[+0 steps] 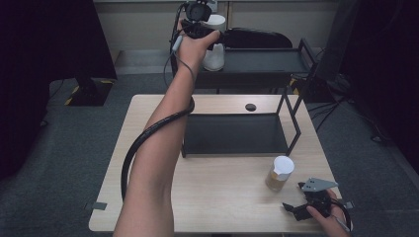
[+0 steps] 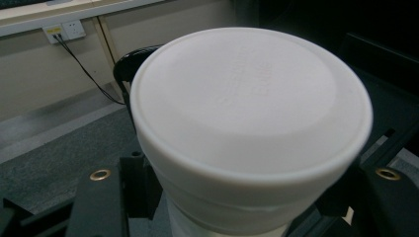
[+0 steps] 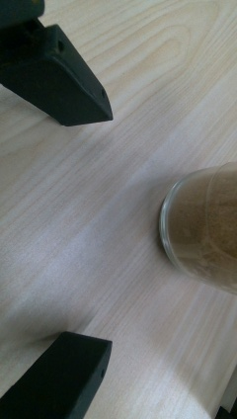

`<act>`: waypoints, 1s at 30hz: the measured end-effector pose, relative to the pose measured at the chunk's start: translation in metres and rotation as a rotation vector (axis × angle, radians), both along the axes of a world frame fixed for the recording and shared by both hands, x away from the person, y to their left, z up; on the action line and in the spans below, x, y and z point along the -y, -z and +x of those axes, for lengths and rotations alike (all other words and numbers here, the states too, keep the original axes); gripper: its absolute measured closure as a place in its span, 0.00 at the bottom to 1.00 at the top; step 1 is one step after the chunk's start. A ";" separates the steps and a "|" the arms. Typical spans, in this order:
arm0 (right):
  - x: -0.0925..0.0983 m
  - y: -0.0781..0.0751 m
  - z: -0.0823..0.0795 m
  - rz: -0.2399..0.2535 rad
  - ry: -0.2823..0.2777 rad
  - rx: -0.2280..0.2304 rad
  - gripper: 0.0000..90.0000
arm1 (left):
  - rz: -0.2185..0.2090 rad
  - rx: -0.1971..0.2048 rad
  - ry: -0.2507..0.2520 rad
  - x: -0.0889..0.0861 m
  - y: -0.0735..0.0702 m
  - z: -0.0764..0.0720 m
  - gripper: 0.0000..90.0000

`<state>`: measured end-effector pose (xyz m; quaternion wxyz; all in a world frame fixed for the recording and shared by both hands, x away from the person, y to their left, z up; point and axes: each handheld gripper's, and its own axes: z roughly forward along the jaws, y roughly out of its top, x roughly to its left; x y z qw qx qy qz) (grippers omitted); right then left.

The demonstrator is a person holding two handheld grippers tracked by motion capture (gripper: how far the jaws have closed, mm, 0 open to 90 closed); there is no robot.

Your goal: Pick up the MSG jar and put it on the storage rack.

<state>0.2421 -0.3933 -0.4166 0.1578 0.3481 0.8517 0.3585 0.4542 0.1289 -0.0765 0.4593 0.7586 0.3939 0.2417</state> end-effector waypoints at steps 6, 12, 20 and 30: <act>0.000 0.000 0.000 0.000 0.001 0.000 0.00 | -0.003 0.008 -0.002 0.000 0.002 -0.002 0.39; 0.000 0.000 0.000 0.000 0.001 0.000 0.00 | -0.042 -0.024 -0.015 -0.004 0.004 -0.001 0.26; 0.000 0.000 0.000 0.000 0.001 0.000 0.00 | -0.086 -0.042 -0.038 -0.011 0.008 -0.012 0.07; 0.000 0.000 0.000 0.000 0.001 -0.001 0.00 | -0.113 -0.034 -0.012 -0.024 0.022 -0.032 0.02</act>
